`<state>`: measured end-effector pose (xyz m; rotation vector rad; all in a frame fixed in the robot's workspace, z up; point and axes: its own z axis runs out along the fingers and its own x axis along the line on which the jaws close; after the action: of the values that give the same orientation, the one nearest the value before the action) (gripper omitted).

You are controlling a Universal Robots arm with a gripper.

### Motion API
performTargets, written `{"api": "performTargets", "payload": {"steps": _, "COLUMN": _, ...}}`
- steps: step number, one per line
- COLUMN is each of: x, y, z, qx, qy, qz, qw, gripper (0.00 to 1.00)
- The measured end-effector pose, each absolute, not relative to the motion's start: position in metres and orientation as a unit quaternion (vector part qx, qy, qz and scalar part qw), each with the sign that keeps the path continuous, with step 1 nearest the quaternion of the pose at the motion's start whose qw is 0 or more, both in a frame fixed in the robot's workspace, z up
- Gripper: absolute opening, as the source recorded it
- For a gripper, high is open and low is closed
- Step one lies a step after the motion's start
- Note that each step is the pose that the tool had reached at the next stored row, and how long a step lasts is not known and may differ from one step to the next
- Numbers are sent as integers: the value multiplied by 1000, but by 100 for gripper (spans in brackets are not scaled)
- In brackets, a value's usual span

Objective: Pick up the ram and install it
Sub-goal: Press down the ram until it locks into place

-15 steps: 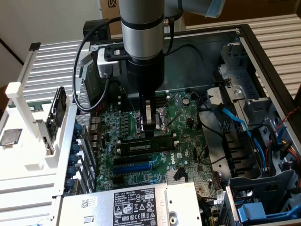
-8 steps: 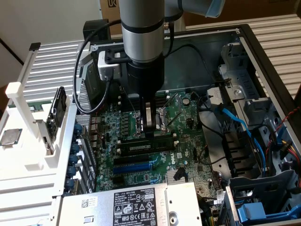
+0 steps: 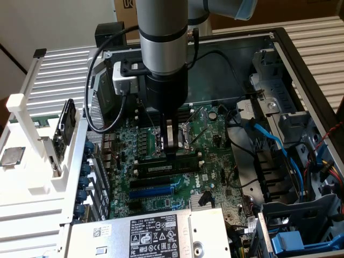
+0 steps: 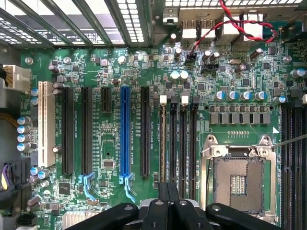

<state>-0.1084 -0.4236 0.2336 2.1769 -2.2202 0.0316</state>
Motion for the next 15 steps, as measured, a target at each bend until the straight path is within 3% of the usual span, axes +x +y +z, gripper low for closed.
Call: {"api": "performTargets", "payload": {"steps": 15, "x": -108, "y": -423, "z": 230, "qx": 700, "qy": -714, "qz": 10, "qw": 16, "gripper": 10}}
